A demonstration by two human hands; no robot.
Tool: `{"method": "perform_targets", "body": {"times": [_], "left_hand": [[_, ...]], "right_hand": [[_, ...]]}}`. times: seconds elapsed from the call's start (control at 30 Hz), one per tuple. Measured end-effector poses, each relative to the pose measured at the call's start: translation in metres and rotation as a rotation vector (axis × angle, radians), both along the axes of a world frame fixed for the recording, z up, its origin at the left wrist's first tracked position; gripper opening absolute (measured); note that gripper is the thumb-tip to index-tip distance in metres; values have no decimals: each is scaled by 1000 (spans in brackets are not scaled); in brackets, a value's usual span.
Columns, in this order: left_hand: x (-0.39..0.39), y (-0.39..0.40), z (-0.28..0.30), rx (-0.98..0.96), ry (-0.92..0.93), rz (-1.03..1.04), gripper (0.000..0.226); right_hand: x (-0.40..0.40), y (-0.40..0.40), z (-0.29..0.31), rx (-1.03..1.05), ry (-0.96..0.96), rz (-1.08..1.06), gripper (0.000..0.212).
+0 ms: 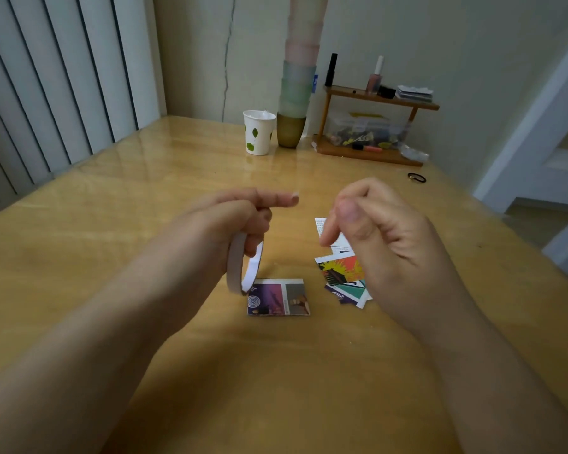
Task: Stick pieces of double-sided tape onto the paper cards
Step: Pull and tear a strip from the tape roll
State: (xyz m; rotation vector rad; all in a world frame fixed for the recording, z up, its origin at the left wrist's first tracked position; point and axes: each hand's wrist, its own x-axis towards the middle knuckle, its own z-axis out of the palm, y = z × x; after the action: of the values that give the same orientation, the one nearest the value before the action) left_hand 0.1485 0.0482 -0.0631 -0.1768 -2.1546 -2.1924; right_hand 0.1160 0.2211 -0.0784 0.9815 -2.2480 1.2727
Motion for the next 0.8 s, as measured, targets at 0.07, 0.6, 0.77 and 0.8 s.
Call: {"method": "perform_targets", "body": {"times": [0.07, 0.6, 0.77, 0.8], "left_hand": [[1, 0, -2, -18, 6, -32, 48], [-1, 9, 0, -135, -38, -75, 25], [0, 6, -2, -115, -9, -70, 39], [1, 6, -3, -127, -1, -66, 41]], "right_hand": [[-2, 2, 2, -48, 86, -79, 26], [-3, 0, -2, 93, 263, -126, 13], [-4, -1, -2, 94, 305, -143, 7], [-5, -1, -2, 98, 315, -149, 6]]}}
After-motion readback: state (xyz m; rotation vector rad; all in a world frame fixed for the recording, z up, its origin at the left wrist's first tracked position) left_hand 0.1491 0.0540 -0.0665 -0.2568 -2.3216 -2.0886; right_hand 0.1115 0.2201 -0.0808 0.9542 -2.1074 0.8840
